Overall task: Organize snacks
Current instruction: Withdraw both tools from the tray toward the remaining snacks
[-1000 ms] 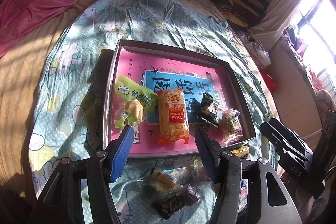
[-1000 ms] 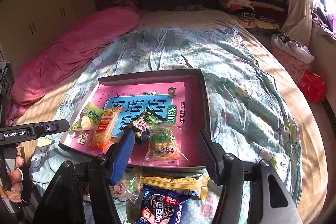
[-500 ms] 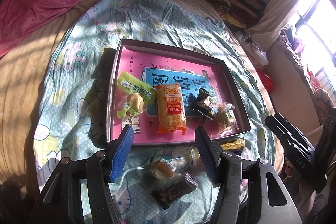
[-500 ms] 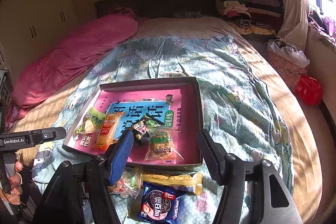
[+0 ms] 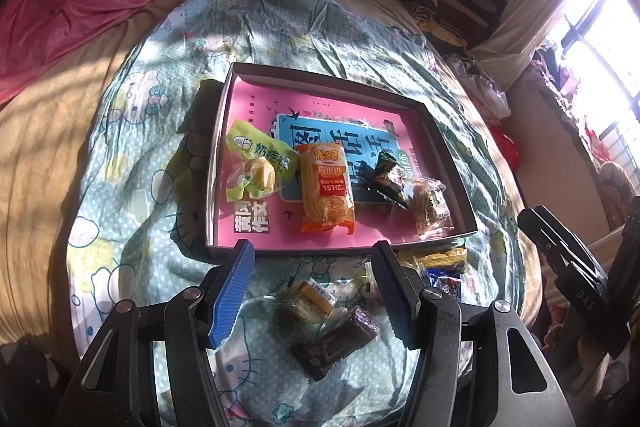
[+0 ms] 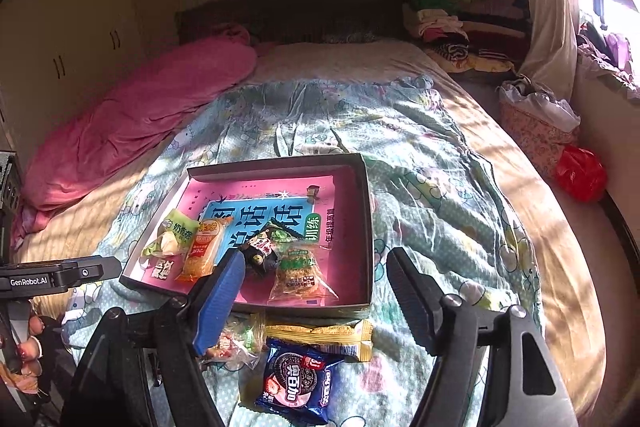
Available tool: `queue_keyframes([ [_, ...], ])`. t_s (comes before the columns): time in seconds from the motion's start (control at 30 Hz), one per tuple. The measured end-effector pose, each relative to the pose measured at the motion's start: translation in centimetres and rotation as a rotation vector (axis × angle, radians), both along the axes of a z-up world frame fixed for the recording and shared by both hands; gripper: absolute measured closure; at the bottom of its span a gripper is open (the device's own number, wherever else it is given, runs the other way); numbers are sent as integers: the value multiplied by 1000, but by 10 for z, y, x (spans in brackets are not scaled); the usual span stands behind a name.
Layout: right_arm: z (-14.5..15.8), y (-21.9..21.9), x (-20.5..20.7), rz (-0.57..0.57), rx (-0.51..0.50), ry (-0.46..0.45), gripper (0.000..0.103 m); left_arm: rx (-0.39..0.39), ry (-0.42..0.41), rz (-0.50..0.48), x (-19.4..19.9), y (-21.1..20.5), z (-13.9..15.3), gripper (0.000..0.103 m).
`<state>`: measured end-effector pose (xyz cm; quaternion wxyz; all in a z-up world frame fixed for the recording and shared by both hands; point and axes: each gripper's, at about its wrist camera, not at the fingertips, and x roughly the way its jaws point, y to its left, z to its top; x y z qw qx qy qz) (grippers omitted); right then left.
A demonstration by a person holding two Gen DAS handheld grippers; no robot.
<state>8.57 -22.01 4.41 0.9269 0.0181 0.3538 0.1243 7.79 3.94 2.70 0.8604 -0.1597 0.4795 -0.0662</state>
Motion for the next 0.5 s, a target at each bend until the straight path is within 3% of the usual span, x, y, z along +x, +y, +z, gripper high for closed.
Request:
queue_keyframes([
  [0.5,-16,6,-14,16,-1,50,30,33,15,-46,-11,-11,-8,40],
])
